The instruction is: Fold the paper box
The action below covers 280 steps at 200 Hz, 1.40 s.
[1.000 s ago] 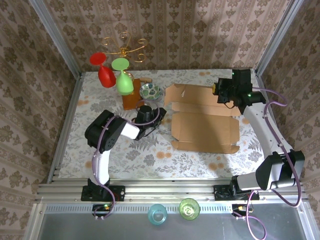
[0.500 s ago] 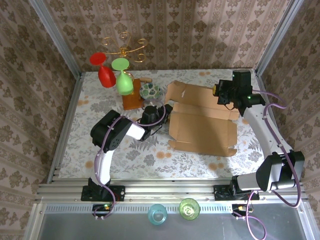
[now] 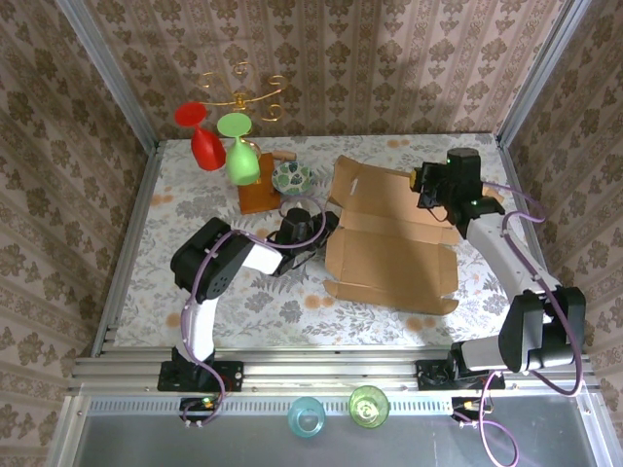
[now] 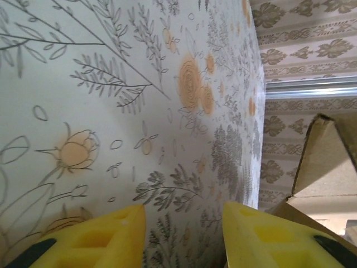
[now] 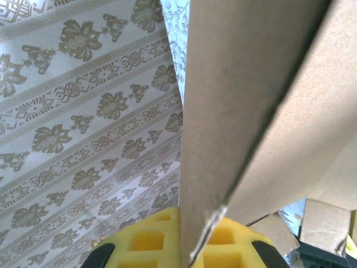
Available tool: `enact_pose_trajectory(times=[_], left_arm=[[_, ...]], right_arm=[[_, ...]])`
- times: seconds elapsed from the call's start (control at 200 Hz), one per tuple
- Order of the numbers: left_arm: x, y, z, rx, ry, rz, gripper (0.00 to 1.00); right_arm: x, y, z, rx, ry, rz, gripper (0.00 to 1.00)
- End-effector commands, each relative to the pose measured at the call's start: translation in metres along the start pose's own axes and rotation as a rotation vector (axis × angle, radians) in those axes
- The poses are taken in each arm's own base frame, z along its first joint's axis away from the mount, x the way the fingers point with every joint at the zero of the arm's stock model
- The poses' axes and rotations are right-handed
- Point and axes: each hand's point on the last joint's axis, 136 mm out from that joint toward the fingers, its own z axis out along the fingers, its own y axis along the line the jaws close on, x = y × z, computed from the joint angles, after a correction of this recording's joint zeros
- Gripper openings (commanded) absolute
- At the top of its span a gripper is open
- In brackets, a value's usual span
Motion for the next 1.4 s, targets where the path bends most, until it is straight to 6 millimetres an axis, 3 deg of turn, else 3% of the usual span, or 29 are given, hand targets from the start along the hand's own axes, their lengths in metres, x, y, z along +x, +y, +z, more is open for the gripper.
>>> enact_pose_trajectory(times=[0.0,0.065,0.335,0.63,0.79,0.985,1.17,1.395], left_arm=[[0.003,-0.006,-0.008,0.001,0.003,0.069,0.44],[0.005,0.0,-0.011,-0.024,0.008,0.085,0.46],[0.002,0.021,-0.037,-0.063,-0.002,0.036,0.54],[0.015,0.037,-0.083,-0.139,0.062,-0.052,0.55],[0.014,0.027,-0.109,-0.188,0.079,-0.004,0.55],[-0.016,0.001,-0.13,-0.252,0.059,0.152,0.54],[-0.046,-0.016,-0.123,-0.286,0.085,0.312,0.51],[-0.066,-0.027,-0.1,-0.344,0.167,0.593,0.38]], right_arm=[[0.001,0.012,0.008,-0.107,-0.019,-0.056,0.0],[-0.005,0.006,0.019,-0.117,-0.031,-0.06,0.0],[-0.009,0.013,0.03,-0.174,-0.04,-0.163,0.0],[-0.004,0.001,0.04,-0.192,0.004,-0.247,0.0],[-0.003,-0.014,0.046,-0.148,0.03,-0.268,0.0],[-0.005,-0.028,0.048,-0.062,0.047,-0.311,0.0],[-0.004,-0.042,0.05,0.047,0.086,-0.361,0.0],[-0.005,-0.049,0.054,0.092,0.116,-0.386,0.0]])
